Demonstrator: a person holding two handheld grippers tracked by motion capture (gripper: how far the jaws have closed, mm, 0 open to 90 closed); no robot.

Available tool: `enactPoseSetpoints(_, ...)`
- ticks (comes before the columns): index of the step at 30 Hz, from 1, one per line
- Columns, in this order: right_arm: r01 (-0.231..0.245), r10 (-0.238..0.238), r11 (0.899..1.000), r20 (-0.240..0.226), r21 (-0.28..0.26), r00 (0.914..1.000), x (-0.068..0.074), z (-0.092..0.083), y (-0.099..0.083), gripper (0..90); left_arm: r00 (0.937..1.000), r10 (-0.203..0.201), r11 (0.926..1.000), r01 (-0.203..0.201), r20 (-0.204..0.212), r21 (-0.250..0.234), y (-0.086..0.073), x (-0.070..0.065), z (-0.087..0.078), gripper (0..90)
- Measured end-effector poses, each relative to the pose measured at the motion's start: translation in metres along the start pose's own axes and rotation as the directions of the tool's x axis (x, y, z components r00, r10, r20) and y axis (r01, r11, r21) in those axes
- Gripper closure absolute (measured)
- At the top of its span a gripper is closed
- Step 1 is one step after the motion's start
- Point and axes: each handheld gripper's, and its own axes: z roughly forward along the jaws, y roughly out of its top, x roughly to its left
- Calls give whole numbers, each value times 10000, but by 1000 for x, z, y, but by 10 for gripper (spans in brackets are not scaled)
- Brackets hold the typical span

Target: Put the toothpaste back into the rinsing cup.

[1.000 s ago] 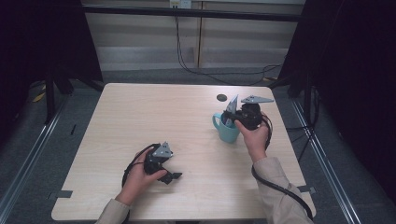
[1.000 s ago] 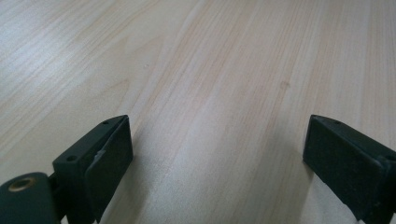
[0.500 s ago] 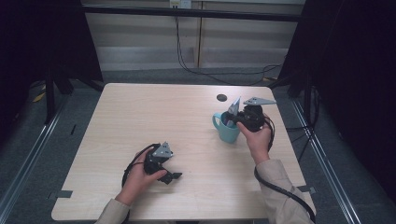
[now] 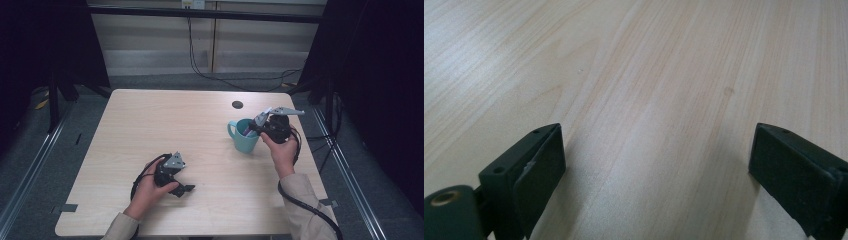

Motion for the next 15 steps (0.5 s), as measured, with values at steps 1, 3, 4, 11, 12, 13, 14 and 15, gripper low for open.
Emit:
enactPoseSetpoints(1, -30, 30, 10000, 27, 10, 10000, -1, -1, -1, 669, 10000, 0, 10000, 0, 2, 4, 0, 0, 0, 76)
enactPoseSetpoints(3, -45, 45, 10000, 15, -16, 10000, -2, -1, -1, 666, 10000, 28, 10000, -28, 11, -7, 0, 0, 0, 75)
enactPoseSetpoints(4, -27, 27, 10000, 34, -18, 10000, -2, -1, -2, 661, 10000, 37, 10000, -37, 13, -2, 0, 0, 0, 75)
enactPoseSetpoints(11, -15, 14, 10000, 203, 19, 9998, -4, -3, -3, 625, 10000, 36, 10000, -36, 14, 0, 0, 0, 0, 75)
enactPoseSetpoints(12, -29, 29, 10000, 229, 6, 9997, -4, -3, -3, 621, 10000, 32, 10000, -32, 16, -4, 0, 0, 0, 74)
enactPoseSetpoints(13, -23, 24, 10000, 216, -38, 9998, -5, -3, -3, 620, 10000, 35, 10000, -35, 22, -1, 0, 0, 0, 74)
enactPoseSetpoints(14, -58, 59, 10000, 219, -38, 9997, -5, -4, -3, 615, 10000, 46, 10000, -46, 19, 3, 0, 0, 0, 74)
enactPoseSetpoints(15, -71, 71, 10000, 187, -23, 9998, -6, -4, -3, 611, 10000, 42, 10000, -42, 22, 2, 0, 0, 0, 74)
